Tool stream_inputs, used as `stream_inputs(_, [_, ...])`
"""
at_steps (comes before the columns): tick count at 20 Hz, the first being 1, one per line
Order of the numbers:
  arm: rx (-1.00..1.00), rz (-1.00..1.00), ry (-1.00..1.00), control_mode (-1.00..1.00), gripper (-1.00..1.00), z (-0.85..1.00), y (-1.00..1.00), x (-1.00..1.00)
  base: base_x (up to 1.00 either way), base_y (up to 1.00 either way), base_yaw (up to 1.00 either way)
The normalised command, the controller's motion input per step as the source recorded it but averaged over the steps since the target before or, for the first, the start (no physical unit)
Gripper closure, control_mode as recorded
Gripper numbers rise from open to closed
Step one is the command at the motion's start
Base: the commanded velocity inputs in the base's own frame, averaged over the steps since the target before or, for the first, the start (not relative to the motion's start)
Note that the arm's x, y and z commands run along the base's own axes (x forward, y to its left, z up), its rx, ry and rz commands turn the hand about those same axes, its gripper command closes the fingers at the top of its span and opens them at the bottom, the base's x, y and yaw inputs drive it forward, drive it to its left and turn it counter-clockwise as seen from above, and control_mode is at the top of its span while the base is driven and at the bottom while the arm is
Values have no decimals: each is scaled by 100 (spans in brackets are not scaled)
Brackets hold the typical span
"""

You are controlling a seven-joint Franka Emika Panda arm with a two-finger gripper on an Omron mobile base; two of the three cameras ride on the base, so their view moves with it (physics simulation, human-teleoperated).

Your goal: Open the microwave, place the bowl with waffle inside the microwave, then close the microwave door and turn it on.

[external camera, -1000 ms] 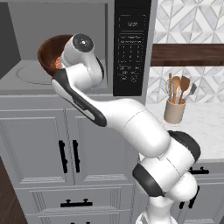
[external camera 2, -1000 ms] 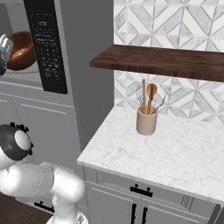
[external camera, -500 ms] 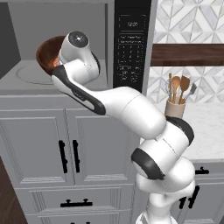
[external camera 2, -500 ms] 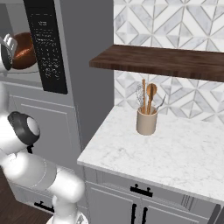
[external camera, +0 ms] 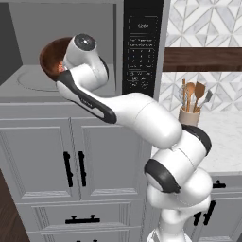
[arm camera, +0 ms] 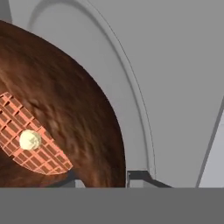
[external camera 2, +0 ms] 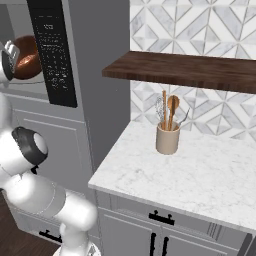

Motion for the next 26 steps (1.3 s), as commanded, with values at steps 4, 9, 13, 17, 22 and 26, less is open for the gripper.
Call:
stream_inputs(4, [0, 0, -1, -100, -100, -6, 0, -9, 0, 0, 0])
stream_inputs(9, [0, 0, -15, -100, -100, 5, 0, -51, 0, 0, 0])
stream_inputs(13, [0, 0, -27, -100, -100, 16, 5, -66, 0, 0, 0])
stream_inputs(17, [0, 0, -27, -100, -100, 29, 12, -28, 0, 0, 0])
stream_inputs(22, [0, 0, -20, -100, -100, 13, 0, -84, 0, 0, 0])
stream_inputs(26, [0, -4, -9, -100, -100, 0, -12, -100, 0, 0, 0])
